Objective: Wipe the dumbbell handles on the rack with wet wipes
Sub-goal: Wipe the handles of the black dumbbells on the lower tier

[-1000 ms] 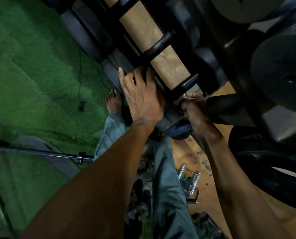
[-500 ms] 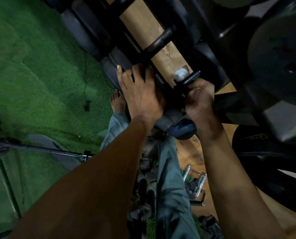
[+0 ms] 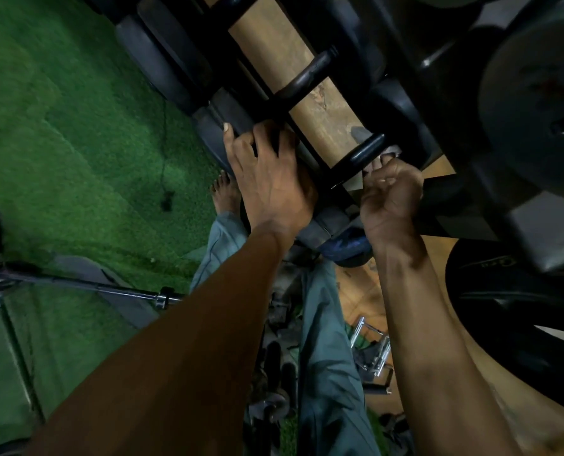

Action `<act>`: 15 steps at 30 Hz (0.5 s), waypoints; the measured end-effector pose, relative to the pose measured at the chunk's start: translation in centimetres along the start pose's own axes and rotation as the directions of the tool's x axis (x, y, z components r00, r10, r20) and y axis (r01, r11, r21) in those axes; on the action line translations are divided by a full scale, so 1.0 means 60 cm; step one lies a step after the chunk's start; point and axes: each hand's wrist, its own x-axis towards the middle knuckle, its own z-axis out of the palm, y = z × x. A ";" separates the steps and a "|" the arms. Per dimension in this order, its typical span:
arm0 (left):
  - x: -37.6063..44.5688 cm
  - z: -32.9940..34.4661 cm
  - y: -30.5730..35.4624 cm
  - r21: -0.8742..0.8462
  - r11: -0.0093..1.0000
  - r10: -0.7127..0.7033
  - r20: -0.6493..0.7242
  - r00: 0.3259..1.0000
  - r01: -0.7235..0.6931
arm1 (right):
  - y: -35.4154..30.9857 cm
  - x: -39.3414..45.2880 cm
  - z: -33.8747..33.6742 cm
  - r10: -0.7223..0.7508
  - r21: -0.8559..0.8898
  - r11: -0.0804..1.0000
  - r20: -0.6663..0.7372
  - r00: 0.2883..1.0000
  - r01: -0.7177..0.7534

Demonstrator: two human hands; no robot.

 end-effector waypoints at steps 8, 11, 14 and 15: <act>0.000 0.002 0.001 0.028 1.000 0.003 0.026 1.000 -0.004 | 0.009 -0.060 -0.010 -0.452 -0.692 0.613 0.090 0.887 0.383; 0.000 0.001 0.001 0.014 1.000 0.001 0.014 1.000 -0.001 | 0.020 -0.064 -0.025 -0.431 -0.774 0.485 0.192 0.882 0.406; 0.002 0.002 0.002 0.011 1.000 -0.004 0.002 1.000 0.004 | 0.038 -0.085 -0.051 -0.322 -0.799 0.437 0.291 0.901 0.414; 0.002 0.002 0.002 0.013 1.000 -0.006 0.002 1.000 0.006 | 0.043 -0.092 -0.057 -0.270 -0.816 0.407 0.323 0.907 0.411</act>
